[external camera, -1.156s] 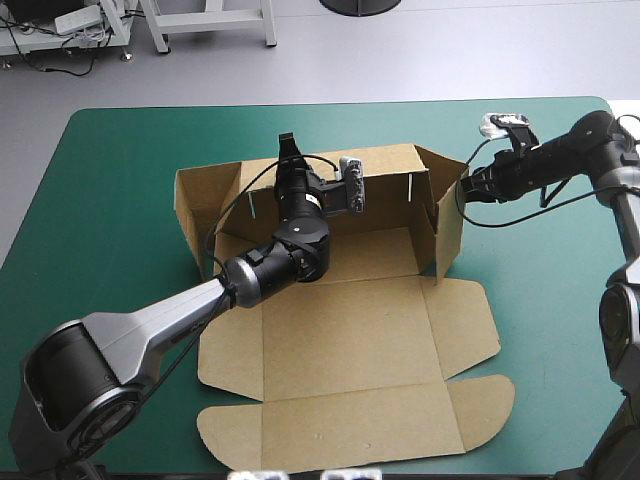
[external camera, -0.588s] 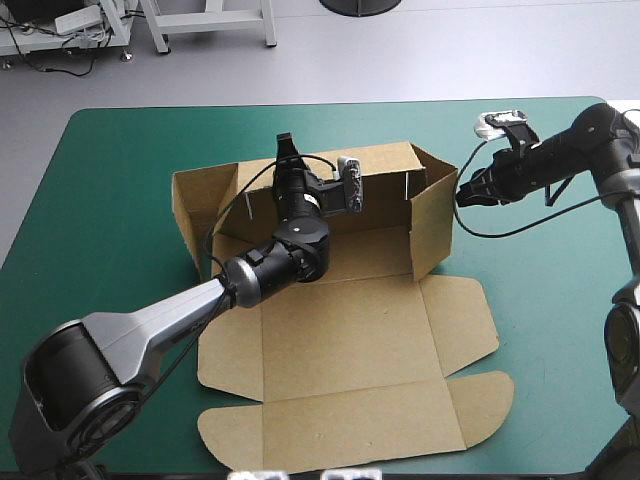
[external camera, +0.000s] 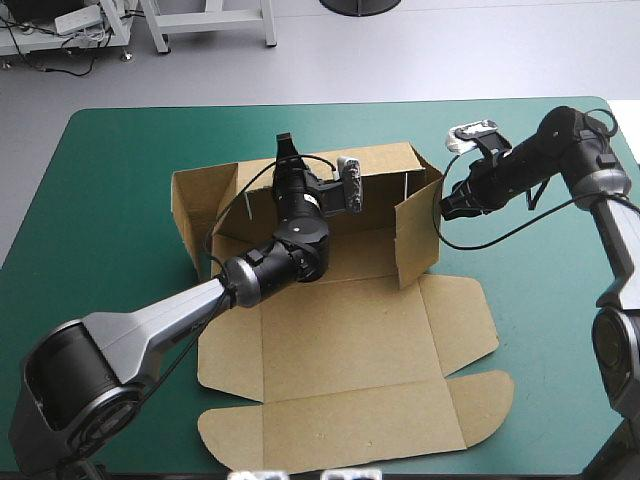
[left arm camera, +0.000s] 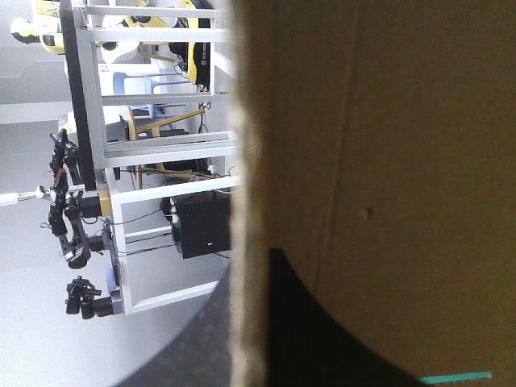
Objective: Fold the box
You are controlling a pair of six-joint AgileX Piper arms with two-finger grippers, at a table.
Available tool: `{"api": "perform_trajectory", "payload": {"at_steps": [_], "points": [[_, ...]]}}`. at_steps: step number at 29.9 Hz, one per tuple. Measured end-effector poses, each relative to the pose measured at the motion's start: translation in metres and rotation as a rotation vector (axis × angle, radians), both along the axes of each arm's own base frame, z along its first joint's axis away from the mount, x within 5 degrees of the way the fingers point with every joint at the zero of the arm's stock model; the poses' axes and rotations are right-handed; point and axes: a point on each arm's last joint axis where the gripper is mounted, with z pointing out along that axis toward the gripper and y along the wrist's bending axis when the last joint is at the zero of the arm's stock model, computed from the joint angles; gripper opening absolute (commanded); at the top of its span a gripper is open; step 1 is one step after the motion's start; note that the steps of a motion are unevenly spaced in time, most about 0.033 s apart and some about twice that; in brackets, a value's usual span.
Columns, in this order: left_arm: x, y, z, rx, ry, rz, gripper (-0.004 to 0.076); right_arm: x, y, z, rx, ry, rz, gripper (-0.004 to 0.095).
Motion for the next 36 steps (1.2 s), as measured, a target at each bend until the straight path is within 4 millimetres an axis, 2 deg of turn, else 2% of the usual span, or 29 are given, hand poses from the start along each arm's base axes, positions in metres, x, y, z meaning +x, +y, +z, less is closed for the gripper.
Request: {"api": "perform_trajectory", "payload": {"at_steps": [11, 17, 21, 31, 33, 36], "points": [[0.000, 0.000, 0.000, 0.005, 0.000, 0.000, -0.0006, -0.002, 0.002, -0.003, -0.006, 0.019, -0.010, 0.0271], [0.000, 0.000, 0.000, 0.007, -0.002, 0.000, -0.0006, -0.013, 0.002, -0.027, -0.021, 0.089, 0.028, 0.0263], [0.000, 0.000, 0.000, 0.009, -0.004, 0.000, -0.0006, -0.016, 0.002, -0.033, -0.031, 0.086, 0.075, 0.0259], [0.000, 0.002, 0.000, 0.015, -0.005, 0.012, -0.0006, -0.013, 0.000, -0.030, -0.059, 0.055, 0.073, 0.0259], [0.000, 0.002, 0.000, 0.017, -0.005, 0.016, -0.0006, -0.011, -0.003, -0.023, -0.068, 0.038, 0.059, 0.0254], [0.000, 0.002, 0.000, 0.018, -0.005, 0.017, -0.0006, -0.003, -0.014, 0.000, -0.068, -0.024, 0.008, 0.0251]]}}
